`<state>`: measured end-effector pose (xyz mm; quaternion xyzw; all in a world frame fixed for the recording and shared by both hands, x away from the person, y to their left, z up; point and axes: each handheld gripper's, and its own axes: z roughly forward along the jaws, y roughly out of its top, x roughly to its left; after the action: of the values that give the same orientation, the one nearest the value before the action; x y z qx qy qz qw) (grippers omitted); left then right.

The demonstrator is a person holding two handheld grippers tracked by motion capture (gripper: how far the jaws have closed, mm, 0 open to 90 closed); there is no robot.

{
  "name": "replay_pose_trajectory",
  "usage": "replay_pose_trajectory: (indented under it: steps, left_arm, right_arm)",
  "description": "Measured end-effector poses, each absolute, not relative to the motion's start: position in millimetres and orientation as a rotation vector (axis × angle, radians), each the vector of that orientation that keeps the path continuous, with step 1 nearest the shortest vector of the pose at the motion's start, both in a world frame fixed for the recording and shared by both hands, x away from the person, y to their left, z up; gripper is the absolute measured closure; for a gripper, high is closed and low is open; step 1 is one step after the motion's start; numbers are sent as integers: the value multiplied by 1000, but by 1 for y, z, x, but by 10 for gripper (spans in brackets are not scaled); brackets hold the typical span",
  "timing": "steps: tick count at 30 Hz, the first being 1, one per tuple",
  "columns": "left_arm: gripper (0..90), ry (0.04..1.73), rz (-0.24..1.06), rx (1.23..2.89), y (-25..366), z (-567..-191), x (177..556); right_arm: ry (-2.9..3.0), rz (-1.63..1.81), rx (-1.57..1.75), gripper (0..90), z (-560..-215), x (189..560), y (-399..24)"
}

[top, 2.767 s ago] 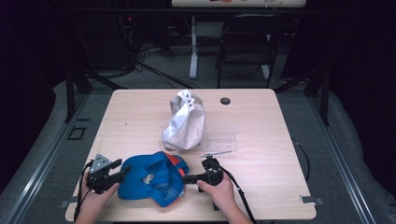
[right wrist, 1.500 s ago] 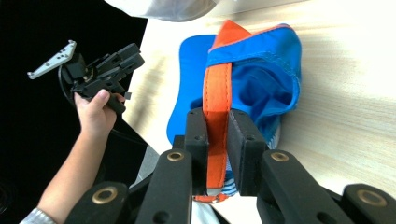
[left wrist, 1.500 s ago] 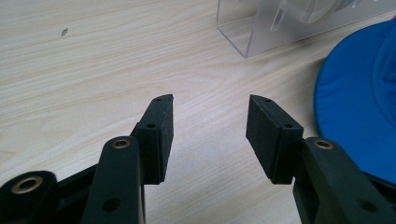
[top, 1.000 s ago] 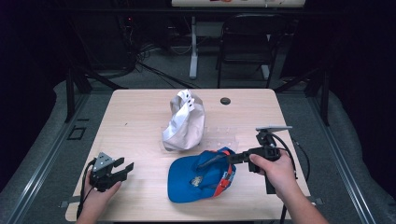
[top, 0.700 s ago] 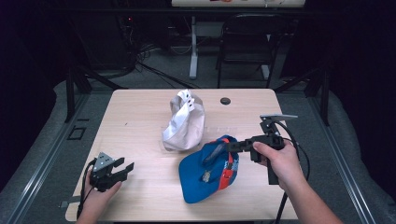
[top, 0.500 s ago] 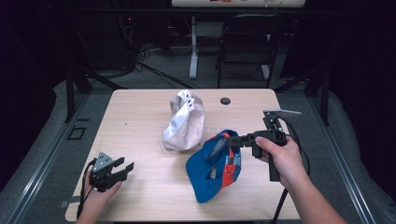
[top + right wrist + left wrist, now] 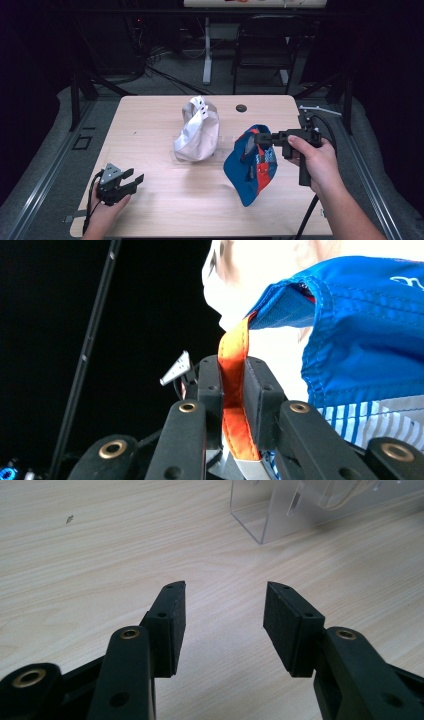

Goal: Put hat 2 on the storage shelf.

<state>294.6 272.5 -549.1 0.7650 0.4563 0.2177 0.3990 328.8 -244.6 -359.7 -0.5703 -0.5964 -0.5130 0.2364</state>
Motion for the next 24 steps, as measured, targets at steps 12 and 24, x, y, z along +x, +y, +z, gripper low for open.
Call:
replay_pose_trajectory:
  steps: [12, 24]
  left_arm:
    - [519, 1154, 552, 1936, 273, -549, 295]
    - [519, 1153, 551, 1938, 273, -550, 295]
  right_arm:
    - [-1511, -1521, -1604, 792, -336, 348, -250]
    - [-1454, -1618, -1693, 792, -309, 373, -248]
